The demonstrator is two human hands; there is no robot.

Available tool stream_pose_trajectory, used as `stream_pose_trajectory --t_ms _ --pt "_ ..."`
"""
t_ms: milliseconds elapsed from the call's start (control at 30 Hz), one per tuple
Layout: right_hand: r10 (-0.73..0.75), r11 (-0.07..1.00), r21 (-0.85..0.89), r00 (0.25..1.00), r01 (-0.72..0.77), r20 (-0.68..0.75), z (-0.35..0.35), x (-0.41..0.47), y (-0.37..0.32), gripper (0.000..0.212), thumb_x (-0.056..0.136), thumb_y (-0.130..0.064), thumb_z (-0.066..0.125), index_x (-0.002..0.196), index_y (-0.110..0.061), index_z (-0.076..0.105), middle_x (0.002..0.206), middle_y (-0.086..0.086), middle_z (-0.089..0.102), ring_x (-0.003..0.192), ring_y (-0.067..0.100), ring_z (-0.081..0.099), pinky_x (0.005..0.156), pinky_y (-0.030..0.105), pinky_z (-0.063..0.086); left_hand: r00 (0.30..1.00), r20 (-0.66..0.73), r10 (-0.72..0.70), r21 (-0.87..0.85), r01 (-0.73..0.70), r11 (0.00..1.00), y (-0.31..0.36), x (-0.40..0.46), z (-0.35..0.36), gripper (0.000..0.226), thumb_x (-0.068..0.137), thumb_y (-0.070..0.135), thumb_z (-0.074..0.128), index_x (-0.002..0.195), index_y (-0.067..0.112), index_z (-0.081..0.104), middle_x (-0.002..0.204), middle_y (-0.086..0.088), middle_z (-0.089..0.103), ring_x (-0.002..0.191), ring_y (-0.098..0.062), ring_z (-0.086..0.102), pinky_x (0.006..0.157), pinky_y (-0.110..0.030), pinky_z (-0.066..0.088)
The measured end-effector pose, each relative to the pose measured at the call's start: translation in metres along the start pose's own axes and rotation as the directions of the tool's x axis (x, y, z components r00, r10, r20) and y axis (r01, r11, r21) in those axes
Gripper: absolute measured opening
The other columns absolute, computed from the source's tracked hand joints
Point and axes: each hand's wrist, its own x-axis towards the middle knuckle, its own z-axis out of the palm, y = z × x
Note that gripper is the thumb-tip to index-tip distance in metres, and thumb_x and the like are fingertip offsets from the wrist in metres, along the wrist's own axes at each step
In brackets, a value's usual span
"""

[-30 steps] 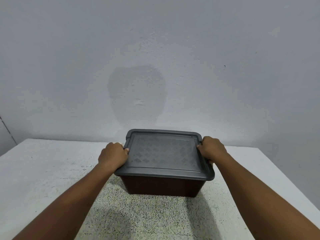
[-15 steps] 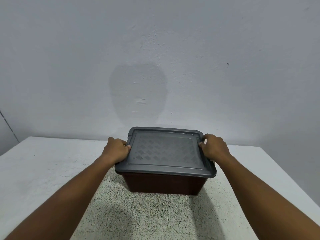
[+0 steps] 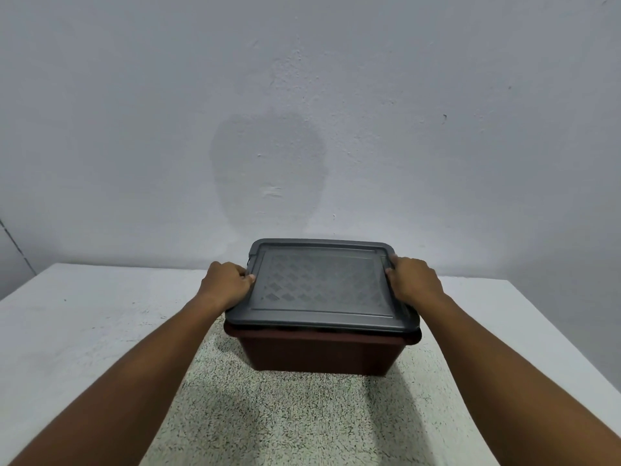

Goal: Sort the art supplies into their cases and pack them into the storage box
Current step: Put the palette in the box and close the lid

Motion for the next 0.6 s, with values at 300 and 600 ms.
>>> stream_pose_trajectory --t_ms 300,600 --pt "-0.023 0.999 0.028 0.999 0.022 0.048 -0.011 -0.004 0.001 0.035 0.099 -0.030 0.043 0.130 -0.018 0.054 0.126 0.011 0.060 0.115 0.032 0.054 0.090 0.035 0.042 0.998 0.065 -0.026 0.043 0.023 0.999 0.003 -0.003 -0.009 0.029 0.089 0.023 0.065 0.090 -0.004 0.075 0.093 -0.020 0.072 0.084 -0.032 0.066 0.077 -0.041 0.057" --pt "-0.003 0.997 0.073 0.997 -0.003 0.078 -0.009 -0.015 0.003 0.033 0.098 -0.028 0.047 0.125 -0.013 0.058 0.121 0.013 0.062 0.110 0.031 0.056 0.085 0.034 0.044 0.996 0.082 -0.019 0.077 0.013 0.997 0.002 -0.014 -0.010 0.026 0.089 0.023 0.064 0.095 0.000 0.076 0.097 -0.016 0.073 0.090 -0.029 0.065 0.080 -0.036 0.053"
